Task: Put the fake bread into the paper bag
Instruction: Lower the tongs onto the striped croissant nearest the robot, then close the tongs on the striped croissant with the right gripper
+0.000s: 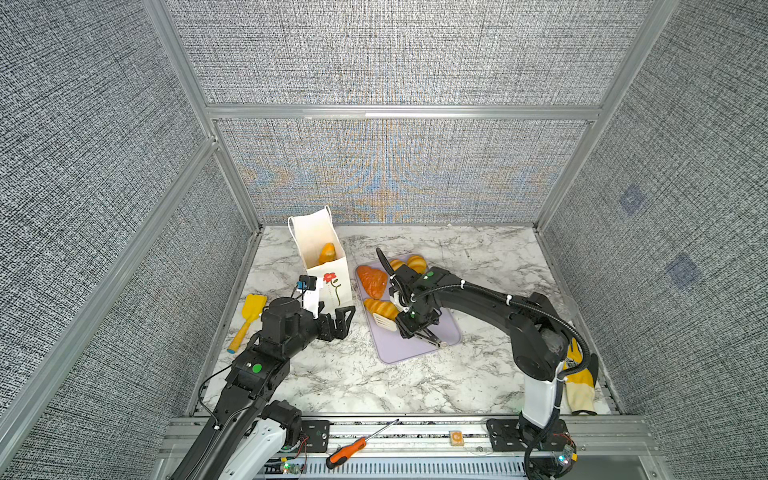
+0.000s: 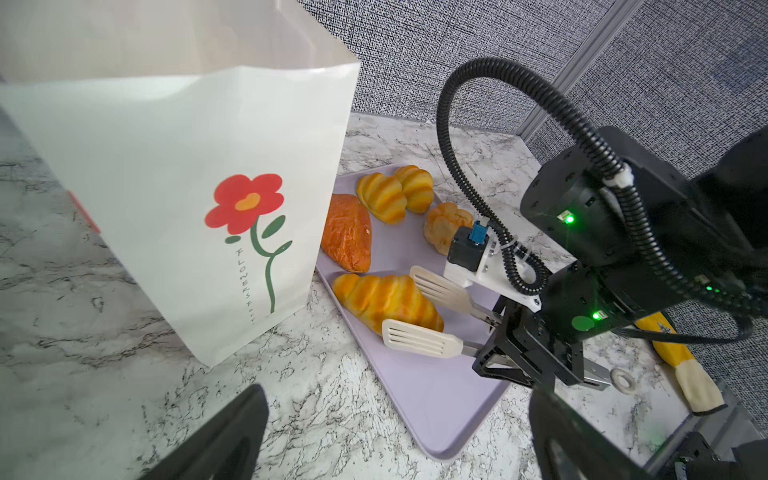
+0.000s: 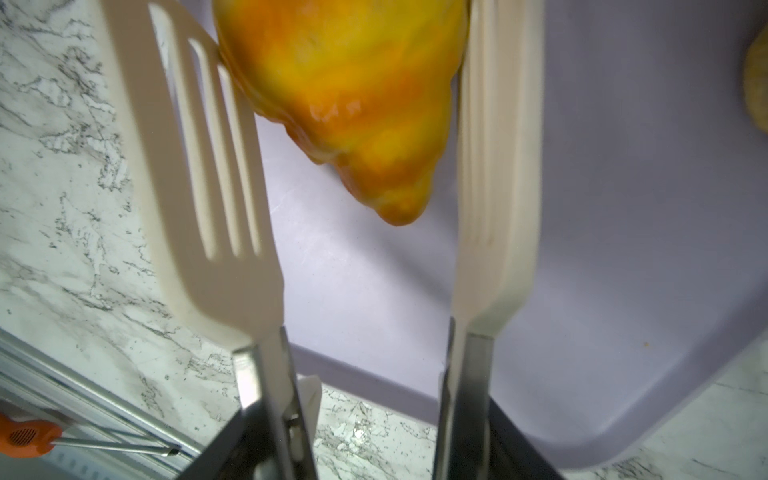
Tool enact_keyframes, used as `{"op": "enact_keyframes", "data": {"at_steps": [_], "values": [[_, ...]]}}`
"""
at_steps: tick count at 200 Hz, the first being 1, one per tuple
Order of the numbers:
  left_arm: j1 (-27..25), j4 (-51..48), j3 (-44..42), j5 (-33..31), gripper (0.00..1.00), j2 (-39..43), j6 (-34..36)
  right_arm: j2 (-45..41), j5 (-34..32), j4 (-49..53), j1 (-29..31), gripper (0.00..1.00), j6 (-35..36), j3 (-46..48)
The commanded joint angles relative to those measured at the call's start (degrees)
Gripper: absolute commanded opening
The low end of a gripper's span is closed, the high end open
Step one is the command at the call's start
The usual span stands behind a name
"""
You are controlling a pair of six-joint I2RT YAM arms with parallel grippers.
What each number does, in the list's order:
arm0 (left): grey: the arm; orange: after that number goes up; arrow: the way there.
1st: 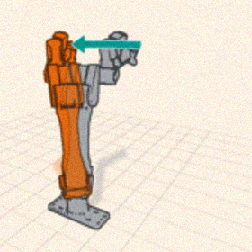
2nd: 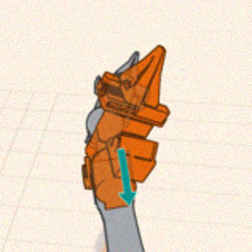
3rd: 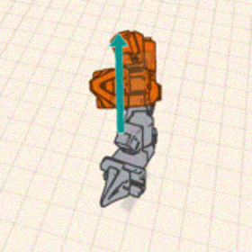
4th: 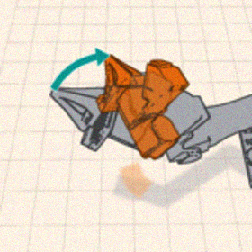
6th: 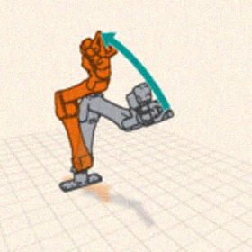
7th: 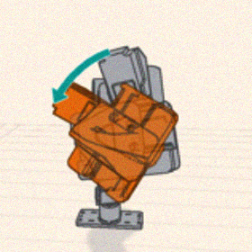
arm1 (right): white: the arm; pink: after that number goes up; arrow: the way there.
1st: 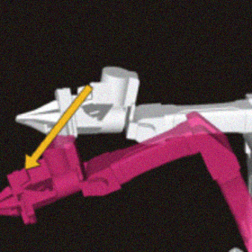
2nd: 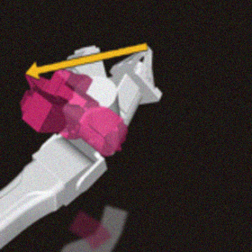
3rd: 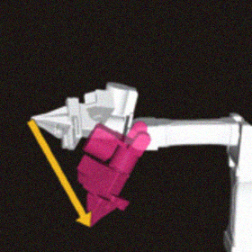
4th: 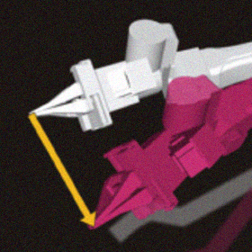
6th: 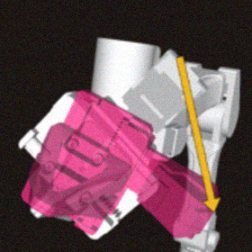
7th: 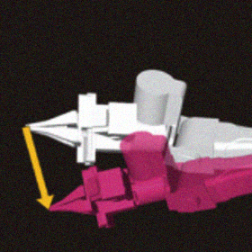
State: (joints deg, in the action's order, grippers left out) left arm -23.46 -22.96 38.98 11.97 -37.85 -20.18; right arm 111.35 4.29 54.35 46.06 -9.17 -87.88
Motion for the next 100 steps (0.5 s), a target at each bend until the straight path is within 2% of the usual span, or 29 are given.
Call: {"op": "enact_keyframes", "data": {"at_steps": [1, 37, 100], "values": [[0.0, -0.4, -0.1, -0.5, 0.99, -0.1, -0.2, 0.3, -0.2, 1.5, 0.0, 0.62, 1.2, -0.8], [0.0, -0.4, 0.1, -0.9, 0.99, 0.0, -0.1, 0.5, -1.3, 3.7, -0.1, 0.55, 2.7, -0.7], [0.0, -1.0, 0.8, -1.6, 0.99, 0.2, 0.1, -1.5, -0.7, 5.3, -0.5, 0.32, 5.3, 0.2]]}}
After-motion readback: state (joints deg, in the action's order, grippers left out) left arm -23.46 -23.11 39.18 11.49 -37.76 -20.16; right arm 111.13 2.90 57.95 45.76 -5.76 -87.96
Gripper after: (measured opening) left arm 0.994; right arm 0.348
